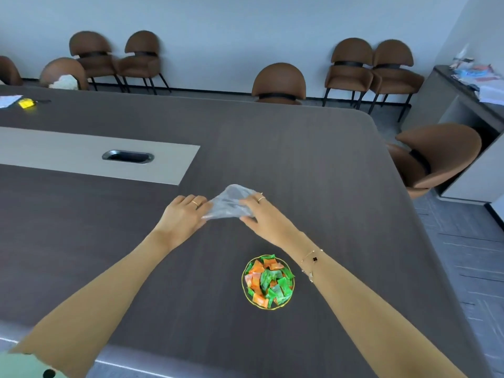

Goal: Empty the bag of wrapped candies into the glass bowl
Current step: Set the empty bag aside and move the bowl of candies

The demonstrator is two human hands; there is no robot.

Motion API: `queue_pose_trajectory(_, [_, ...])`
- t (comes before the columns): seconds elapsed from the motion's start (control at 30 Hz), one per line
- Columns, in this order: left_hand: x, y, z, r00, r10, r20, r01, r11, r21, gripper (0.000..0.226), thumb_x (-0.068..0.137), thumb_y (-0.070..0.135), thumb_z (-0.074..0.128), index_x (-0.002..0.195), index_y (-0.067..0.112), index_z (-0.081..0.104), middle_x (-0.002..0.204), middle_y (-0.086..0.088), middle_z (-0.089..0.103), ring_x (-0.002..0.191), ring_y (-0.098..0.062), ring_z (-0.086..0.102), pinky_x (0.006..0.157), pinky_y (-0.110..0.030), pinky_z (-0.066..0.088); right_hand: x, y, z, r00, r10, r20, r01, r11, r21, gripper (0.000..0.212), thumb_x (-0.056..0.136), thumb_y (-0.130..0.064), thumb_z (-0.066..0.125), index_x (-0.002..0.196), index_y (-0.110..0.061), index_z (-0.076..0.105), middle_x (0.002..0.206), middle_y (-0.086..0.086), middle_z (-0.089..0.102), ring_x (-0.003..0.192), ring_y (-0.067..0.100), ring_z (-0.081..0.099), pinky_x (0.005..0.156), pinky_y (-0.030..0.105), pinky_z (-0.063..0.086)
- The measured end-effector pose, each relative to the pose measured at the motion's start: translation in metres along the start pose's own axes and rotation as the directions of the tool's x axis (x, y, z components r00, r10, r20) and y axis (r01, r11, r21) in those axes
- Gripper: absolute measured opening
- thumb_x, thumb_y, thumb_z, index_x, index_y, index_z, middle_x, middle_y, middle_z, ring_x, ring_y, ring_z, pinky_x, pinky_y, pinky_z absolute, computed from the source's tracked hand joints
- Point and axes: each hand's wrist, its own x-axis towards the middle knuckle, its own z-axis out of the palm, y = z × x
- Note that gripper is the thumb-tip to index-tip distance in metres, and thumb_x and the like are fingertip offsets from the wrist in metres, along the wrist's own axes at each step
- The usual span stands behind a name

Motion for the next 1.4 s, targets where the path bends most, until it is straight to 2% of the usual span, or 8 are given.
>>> queue_pose_trajectory(0.2, [-0.070, 0.014, 0.075, 0.939, -0.086, 0.334, 0.124, 0.988, -0.094, 0.047, 0.035, 0.016, 0.093, 0.076, 0.019, 0.070, 0.070, 0.003, 0.071, 0.056, -0.017, 0.068, 0.049, -0.023, 0.054, -0.034, -0.001, 0.116, 0.983, 0.029, 0.182, -0.015, 0.997, -0.077, 0.037, 0.092, -0.021, 0.055, 0.127, -0.013, 0.044, 0.131, 0.011, 0.046, 0.113, 0.029, 0.054, 0.087, 0.039, 0.054])
queue_pose_trajectory(0.43, [-0.144, 0.036, 0.142, 0.747, -0.120, 0.653, 0.179, 0.984, -0.024, 0.051, 0.021, 0.024, 0.093, 0.067, 0.027, 0.070, 0.056, 0.008, 0.065, 0.046, -0.009, 0.063, 0.038, -0.022, 0.048, -0.076, -0.003, 0.202, 0.935, 0.013, 0.354, 0.066, 0.976, -0.210, 0.034, 0.080, -0.020, 0.069, 0.112, -0.013, 0.061, 0.120, 0.014, 0.065, 0.104, 0.030, 0.062, 0.087, 0.038, 0.055])
queue_pose_trajectory(0.53, [-0.162, 0.043, 0.149, 0.652, -0.146, 0.744, 0.168, 0.985, 0.046, 0.052, 0.046, 0.022, 0.087, 0.095, 0.030, 0.072, 0.081, 0.005, 0.072, 0.071, -0.012, 0.071, 0.062, -0.031, 0.055, -0.081, -0.007, 0.219, 0.914, 0.034, 0.404, 0.083, 0.960, -0.269, 0.039, 0.070, -0.026, 0.076, 0.106, -0.016, 0.067, 0.113, 0.012, 0.070, 0.100, 0.027, 0.065, 0.084, 0.035, 0.056])
queue_pose_trajectory(0.6, [-0.167, 0.048, 0.150, 0.636, -0.179, 0.751, 0.185, 0.980, 0.077, 0.056, 0.075, 0.014, 0.069, 0.128, 0.026, 0.054, 0.120, 0.001, 0.064, 0.108, -0.019, 0.064, 0.095, -0.039, 0.047, -0.080, -0.011, 0.225, 0.911, 0.044, 0.409, 0.072, 0.962, -0.264, 0.039, 0.081, -0.022, 0.067, 0.117, -0.007, 0.060, 0.123, 0.020, 0.061, 0.113, 0.035, 0.056, 0.095, 0.043, 0.048])
queue_pose_trajectory(0.7, [-0.167, 0.051, 0.151, 0.620, -0.185, 0.762, 0.193, 0.978, 0.080, 0.063, 0.084, 0.007, 0.057, 0.142, 0.022, 0.034, 0.140, 0.000, 0.049, 0.126, -0.021, 0.051, 0.110, -0.040, 0.033, -0.079, -0.013, 0.232, 0.926, 0.049, 0.375, 0.057, 0.962, -0.266, 0.041, 0.086, -0.023, 0.061, 0.122, -0.004, 0.056, 0.129, 0.023, 0.055, 0.120, 0.039, 0.049, 0.101, 0.046, 0.042])
queue_pose_trajectory(1.17, [-0.147, 0.048, 0.141, 0.432, -0.183, 0.883, 0.308, 0.950, 0.047, 0.068, 0.084, 0.003, 0.056, 0.143, 0.020, 0.028, 0.142, -0.006, 0.041, 0.130, -0.024, 0.046, 0.109, -0.041, 0.036, -0.071, -0.012, 0.216, 0.895, 0.031, 0.444, 0.061, 0.980, -0.191, 0.053, 0.092, -0.035, 0.054, 0.139, -0.016, 0.041, 0.134, 0.023, 0.052, 0.123, 0.038, 0.046, 0.104, 0.046, 0.040])
queue_pose_trajectory(1.3, [-0.138, 0.042, 0.124, 0.438, -0.144, 0.887, 0.293, 0.956, 0.010, 0.073, 0.084, 0.000, 0.054, 0.146, 0.024, 0.023, 0.148, -0.009, 0.030, 0.132, -0.028, 0.039, 0.109, -0.041, 0.037, -0.068, -0.012, 0.197, 0.945, -0.003, 0.327, 0.048, 0.991, -0.128, 0.050, 0.094, -0.033, 0.051, 0.140, -0.019, 0.038, 0.138, 0.020, 0.049, 0.117, 0.037, 0.055, 0.094, 0.045, 0.050])
queue_pose_trajectory(1.4, [-0.121, 0.040, 0.109, 0.516, -0.177, 0.838, 0.329, 0.944, -0.003, 0.060, 0.088, 0.006, 0.051, 0.143, 0.020, 0.031, 0.153, -0.010, 0.023, 0.137, -0.029, 0.031, 0.113, -0.040, 0.031, -0.067, 0.002, 0.173, 0.984, 0.030, 0.175, -0.018, 0.997, -0.068, 0.042, 0.093, -0.023, 0.050, 0.134, -0.017, 0.047, 0.133, 0.014, 0.053, 0.099, 0.030, 0.064, 0.077, 0.040, 0.057])
